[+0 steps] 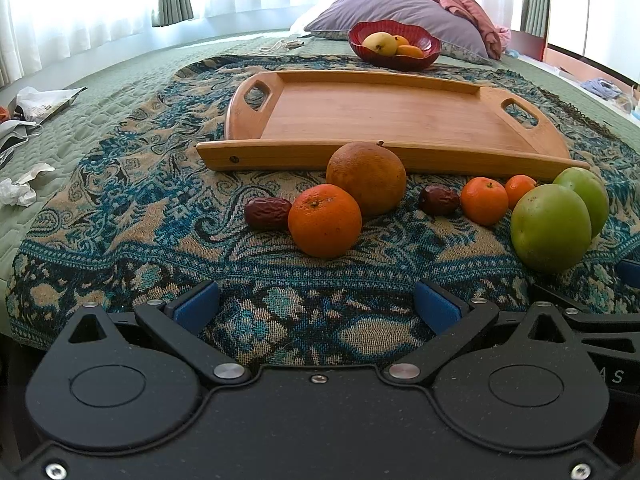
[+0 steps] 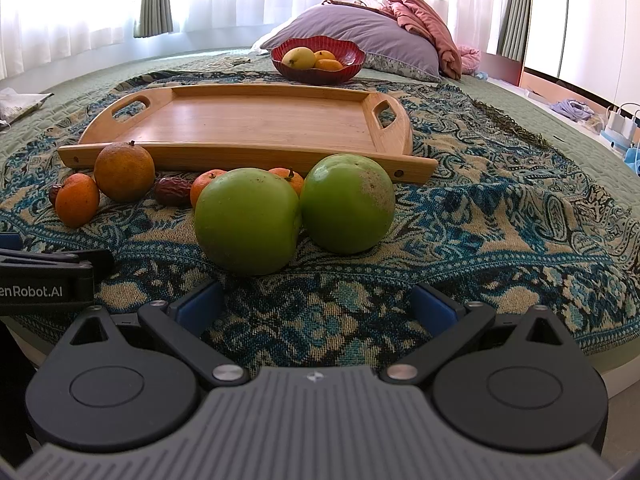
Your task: Organize fruits
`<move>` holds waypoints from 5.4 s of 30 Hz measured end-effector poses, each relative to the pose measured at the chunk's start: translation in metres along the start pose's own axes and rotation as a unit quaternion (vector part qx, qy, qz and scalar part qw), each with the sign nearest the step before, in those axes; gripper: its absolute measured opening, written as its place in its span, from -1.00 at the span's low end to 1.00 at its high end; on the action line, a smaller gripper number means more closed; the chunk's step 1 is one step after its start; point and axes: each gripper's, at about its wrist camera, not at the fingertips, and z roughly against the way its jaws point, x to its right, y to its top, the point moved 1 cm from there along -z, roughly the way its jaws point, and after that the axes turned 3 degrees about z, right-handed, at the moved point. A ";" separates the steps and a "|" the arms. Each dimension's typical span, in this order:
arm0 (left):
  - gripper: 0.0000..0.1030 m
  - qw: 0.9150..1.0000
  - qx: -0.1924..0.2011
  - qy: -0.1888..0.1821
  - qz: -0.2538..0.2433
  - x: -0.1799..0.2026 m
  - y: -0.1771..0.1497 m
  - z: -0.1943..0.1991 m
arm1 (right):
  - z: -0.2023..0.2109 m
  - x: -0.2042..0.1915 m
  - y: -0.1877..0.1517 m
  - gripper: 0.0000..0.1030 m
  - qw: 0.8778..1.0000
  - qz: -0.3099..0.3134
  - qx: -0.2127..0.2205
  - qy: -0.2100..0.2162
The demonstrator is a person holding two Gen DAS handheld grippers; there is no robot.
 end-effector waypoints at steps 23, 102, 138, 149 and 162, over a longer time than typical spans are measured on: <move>1.00 1.000 0.001 0.000 0.000 0.001 0.001 0.002 | 0.001 0.000 -0.001 1.00 1.000 0.001 0.001 -0.001; -0.30 0.994 0.097 -0.047 -0.011 -0.007 0.059 0.008 | 0.028 -0.018 0.032 0.12 0.986 -0.001 0.163 0.021; -0.30 0.999 -0.016 -0.043 0.006 -0.027 0.143 -0.107 | -0.094 0.063 0.129 0.12 0.996 -0.065 -0.013 0.063; -0.30 0.999 -0.012 -0.040 -0.002 -0.024 0.141 -0.109 | -0.097 0.059 0.127 0.12 0.996 -0.054 -0.014 0.063; 0.06 0.999 -0.002 -0.041 -0.010 -0.023 0.139 -0.104 | -0.095 0.061 0.126 0.28 0.996 -0.055 -0.010 0.070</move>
